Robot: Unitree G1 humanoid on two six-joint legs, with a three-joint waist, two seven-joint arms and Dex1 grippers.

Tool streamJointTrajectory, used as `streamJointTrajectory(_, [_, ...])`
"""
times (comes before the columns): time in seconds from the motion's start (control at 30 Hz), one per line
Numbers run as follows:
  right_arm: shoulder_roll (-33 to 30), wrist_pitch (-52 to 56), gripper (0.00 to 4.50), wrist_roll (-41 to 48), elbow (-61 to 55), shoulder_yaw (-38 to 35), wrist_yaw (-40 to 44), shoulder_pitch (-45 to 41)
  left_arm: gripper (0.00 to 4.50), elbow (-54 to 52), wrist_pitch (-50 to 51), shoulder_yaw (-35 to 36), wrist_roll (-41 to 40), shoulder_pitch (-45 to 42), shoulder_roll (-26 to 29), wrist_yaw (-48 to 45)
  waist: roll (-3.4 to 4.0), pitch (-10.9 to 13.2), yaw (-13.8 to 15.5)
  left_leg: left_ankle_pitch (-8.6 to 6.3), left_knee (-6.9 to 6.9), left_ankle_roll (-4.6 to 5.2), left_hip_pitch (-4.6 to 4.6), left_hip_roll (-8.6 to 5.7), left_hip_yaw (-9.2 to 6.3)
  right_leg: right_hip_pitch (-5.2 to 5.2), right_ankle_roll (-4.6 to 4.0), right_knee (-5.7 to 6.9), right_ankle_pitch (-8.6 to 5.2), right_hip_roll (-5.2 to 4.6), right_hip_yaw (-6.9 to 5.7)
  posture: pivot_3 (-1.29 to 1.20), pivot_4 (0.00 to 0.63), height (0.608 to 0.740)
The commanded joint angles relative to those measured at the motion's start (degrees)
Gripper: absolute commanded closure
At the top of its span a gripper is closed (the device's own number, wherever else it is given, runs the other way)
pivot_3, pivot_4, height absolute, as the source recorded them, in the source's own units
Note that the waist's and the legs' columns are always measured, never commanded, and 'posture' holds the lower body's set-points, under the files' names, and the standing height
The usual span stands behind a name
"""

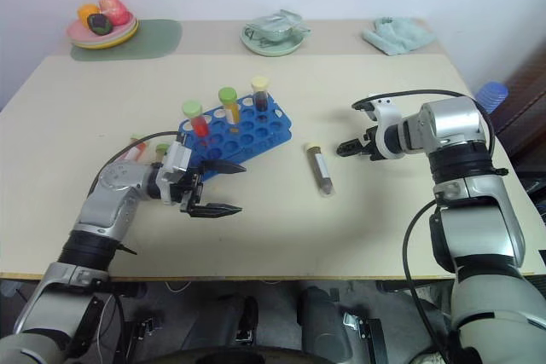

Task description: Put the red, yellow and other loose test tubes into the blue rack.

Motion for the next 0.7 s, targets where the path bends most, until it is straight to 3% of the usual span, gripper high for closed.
streamJointTrajectory(0.03, [2.6,1.3,0.32,1.1,-0.9,-3.2,0.7,-1.6,0.19,-1.1,-0.1,0.2,-0.4,0.0,0.1,0.1,0.00,0.0,-0.5,0.00,0.00,0.00,0.00,0.00,0.00,0.00,0.00,0.02,0.00,0.00,0.00,0.00,0.150,0.740])
streamJointTrajectory(0.2, [2.7,8.1,0.32,6.5,-11.5,-7.6,3.9,-1.8,0.19,-1.6,0.4,0.4,-0.8,1.0,0.4,0.0,0.10,0.0,-0.9,0.03,-0.03,-0.06,-0.13,0.00,0.00,-0.24,0.00,0.18,0.00,0.00,0.00,0.00,0.150,0.740])
streamJointTrajectory(0.43, [1.7,13.3,0.32,12.3,-33.8,-2.9,5.8,5.6,0.19,-0.8,0.8,0.9,-0.2,1.6,2.9,-0.8,0.08,0.0,0.0,0.03,0.01,-0.05,-0.29,0.00,-0.01,-0.38,0.00,0.20,0.00,-0.01,0.00,0.00,0.150,0.740])
streamJointTrajectory(0.7, [7.2,10.5,0.32,7.8,-35.5,3.6,-0.9,9.5,0.19,0.5,0.6,1.4,-0.4,1.4,4.3,-1.0,0.07,0.0,0.4,0.03,0.01,-0.05,-0.27,-0.01,0.01,-0.38,0.00,0.16,0.00,-0.02,0.00,0.00,0.150,0.740])
